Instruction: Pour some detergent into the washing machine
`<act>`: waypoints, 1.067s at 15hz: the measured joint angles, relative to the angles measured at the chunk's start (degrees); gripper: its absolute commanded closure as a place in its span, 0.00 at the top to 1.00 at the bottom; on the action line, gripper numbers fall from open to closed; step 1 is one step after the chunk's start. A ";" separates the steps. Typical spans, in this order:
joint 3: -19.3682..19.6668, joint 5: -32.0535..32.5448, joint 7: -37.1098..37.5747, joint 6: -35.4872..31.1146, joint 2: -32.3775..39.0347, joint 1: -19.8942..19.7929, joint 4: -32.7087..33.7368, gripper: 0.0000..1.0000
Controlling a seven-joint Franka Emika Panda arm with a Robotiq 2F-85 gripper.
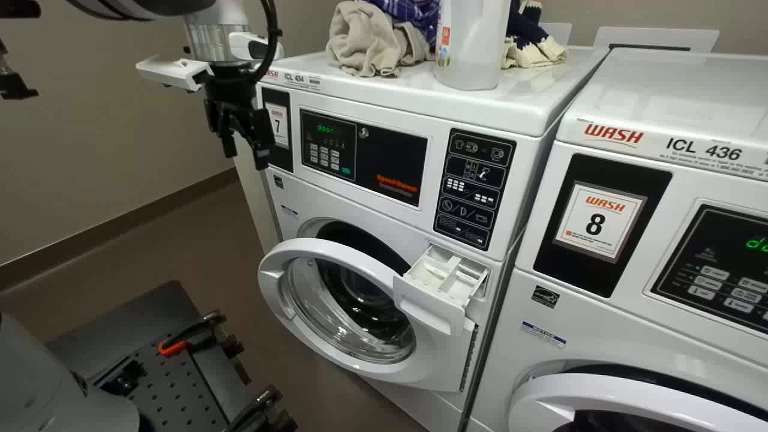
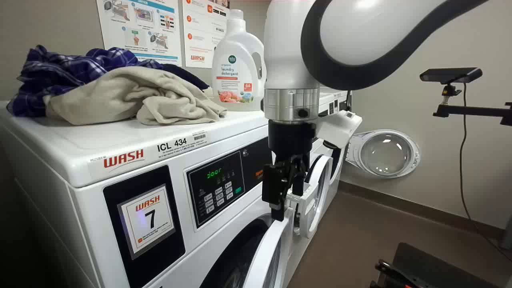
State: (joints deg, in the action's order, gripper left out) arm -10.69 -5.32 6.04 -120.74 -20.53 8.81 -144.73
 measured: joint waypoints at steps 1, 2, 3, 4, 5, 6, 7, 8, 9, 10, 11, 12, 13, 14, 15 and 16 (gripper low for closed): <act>0.02 0.00 0.00 0.00 0.00 0.00 0.00 1.00; 0.02 0.00 0.00 0.00 0.00 0.00 0.00 1.00; 0.02 0.01 0.00 0.00 0.00 0.00 0.00 1.00; 0.08 0.20 -0.06 0.00 0.01 -0.01 0.01 1.00; 0.24 0.84 -0.07 -0.18 0.01 -0.12 0.06 1.00; 0.52 2.34 -0.07 -0.77 0.01 -0.50 0.21 1.00; 0.96 4.48 -0.06 -1.68 0.01 -1.27 0.51 1.00; 1.62 7.05 -0.06 -2.79 0.01 -2.44 1.03 1.00; 2.55 9.81 -0.06 -3.93 0.01 -3.94 1.75 1.00; 3.69 12.36 -0.11 -5.13 0.02 -5.51 2.66 1.00; 5.03 14.89 -0.27 -6.53 0.06 -7.19 3.78 1.00; 6.41 17.12 -0.46 -8.00 0.15 -8.84 5.13 1.00; 7.72 19.08 -0.80 -9.50 0.33 -10.36 6.65 1.00; 9.01 20.56 -1.39 -11.04 0.66 -11.71 8.37 1.00; 10.23 21.54 -2.06 -12.42 1.18 -12.83 10.28 1.00; 11.20 22.23 -2.66 -13.64 1.87 -13.69 12.21 1.00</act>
State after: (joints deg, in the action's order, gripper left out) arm 0.50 16.91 3.39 -134.38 -18.66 -4.88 -132.53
